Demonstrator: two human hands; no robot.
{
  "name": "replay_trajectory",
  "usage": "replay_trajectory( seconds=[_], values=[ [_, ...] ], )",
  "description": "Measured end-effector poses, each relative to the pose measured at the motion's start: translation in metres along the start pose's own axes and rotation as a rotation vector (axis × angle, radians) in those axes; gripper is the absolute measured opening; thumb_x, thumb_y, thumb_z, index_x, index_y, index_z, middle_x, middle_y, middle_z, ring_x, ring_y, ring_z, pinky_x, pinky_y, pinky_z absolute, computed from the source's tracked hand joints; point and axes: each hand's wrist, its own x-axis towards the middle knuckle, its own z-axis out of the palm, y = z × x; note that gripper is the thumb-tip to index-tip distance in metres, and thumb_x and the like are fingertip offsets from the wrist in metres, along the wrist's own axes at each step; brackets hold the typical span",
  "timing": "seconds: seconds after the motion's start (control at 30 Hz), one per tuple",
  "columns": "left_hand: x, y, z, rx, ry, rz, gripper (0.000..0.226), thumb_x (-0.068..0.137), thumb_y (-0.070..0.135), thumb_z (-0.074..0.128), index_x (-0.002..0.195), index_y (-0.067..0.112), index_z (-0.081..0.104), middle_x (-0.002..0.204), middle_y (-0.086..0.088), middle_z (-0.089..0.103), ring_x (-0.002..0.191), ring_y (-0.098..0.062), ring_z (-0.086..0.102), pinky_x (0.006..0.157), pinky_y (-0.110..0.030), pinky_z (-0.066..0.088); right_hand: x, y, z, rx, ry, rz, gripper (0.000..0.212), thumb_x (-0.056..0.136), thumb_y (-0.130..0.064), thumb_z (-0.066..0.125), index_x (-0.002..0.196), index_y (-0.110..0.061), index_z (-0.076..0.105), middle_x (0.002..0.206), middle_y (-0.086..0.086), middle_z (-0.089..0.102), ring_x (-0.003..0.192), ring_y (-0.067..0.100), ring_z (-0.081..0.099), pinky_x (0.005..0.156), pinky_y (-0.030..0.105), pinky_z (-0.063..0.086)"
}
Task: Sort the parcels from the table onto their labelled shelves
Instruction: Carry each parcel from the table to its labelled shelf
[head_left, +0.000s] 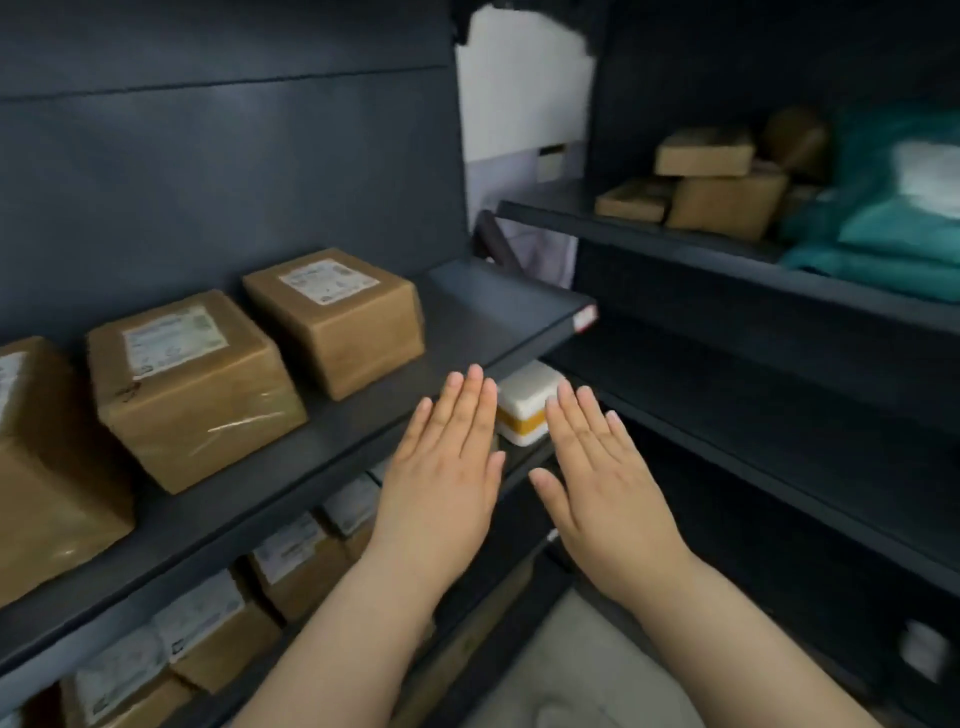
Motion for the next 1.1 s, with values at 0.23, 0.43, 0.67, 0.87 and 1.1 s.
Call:
replay_trajectory(
  seconds=[0.23, 0.43, 0.67, 0.87, 1.1],
  values=[
    [-0.015, 0.129, -0.011, -0.238, -0.041, 0.338, 0.061, 0.093, 0.035, 0.029, 0.145, 0.004, 0.032, 0.152, -0.013, 0.030, 0.141, -0.024, 0.029, 0.116, -0.040, 0.025, -0.121, 0.049, -0.081, -0.192, -0.012, 0.359, 0.067, 0.100, -0.047, 0.007, 0.144, -0.003, 0.029, 0.152, 0.012, 0.026, 0.142, 0.023, 0.021, 0.114, 0.035, 0.010],
    [-0.038, 0.262, -0.056, -0.312, -0.063, 0.652, 0.059, 0.096, 0.037, 0.022, 0.147, 0.007, 0.022, 0.155, -0.011, 0.021, 0.143, -0.022, 0.024, 0.115, -0.039, 0.020, -0.249, 0.084, -0.155, -0.278, 0.053, 0.713, 0.069, 0.093, -0.055, 0.002, 0.147, -0.011, 0.001, 0.156, 0.002, -0.003, 0.144, 0.014, -0.010, 0.116, 0.026, -0.009],
    [-0.115, 0.434, -0.133, -0.409, -0.043, 0.965, 0.061, 0.102, 0.041, 0.015, 0.140, 0.019, -0.027, 0.148, 0.002, -0.033, 0.139, -0.011, -0.028, 0.115, -0.032, -0.015, -0.425, 0.097, -0.264, -0.407, 0.134, 1.010, 0.070, 0.086, -0.056, -0.003, 0.144, -0.016, -0.012, 0.152, -0.003, -0.019, 0.139, 0.008, -0.024, 0.112, 0.024, -0.015],
    [-0.243, 0.594, -0.195, -0.541, -0.101, 1.179, 0.059, 0.102, 0.040, 0.013, 0.138, 0.019, -0.030, 0.148, 0.003, -0.035, 0.139, -0.011, -0.030, 0.115, -0.033, -0.017, -0.614, 0.089, -0.364, -0.576, 0.130, 1.241, 0.072, 0.089, -0.055, 0.004, 0.147, -0.013, -0.004, 0.153, -0.002, -0.013, 0.140, 0.010, -0.019, 0.111, 0.020, -0.020],
    [-0.370, 0.727, -0.260, -0.717, -0.087, 1.481, 0.055, 0.100, 0.042, 0.007, 0.140, 0.020, -0.024, 0.151, 0.003, -0.027, 0.140, -0.011, -0.026, 0.115, -0.033, -0.015, -0.777, 0.040, -0.446, -0.634, 0.164, 1.583, 0.072, 0.080, -0.059, -0.009, 0.141, -0.022, -0.020, 0.146, -0.010, -0.029, 0.130, 0.001, -0.037, 0.107, 0.018, -0.025]
  ],
)
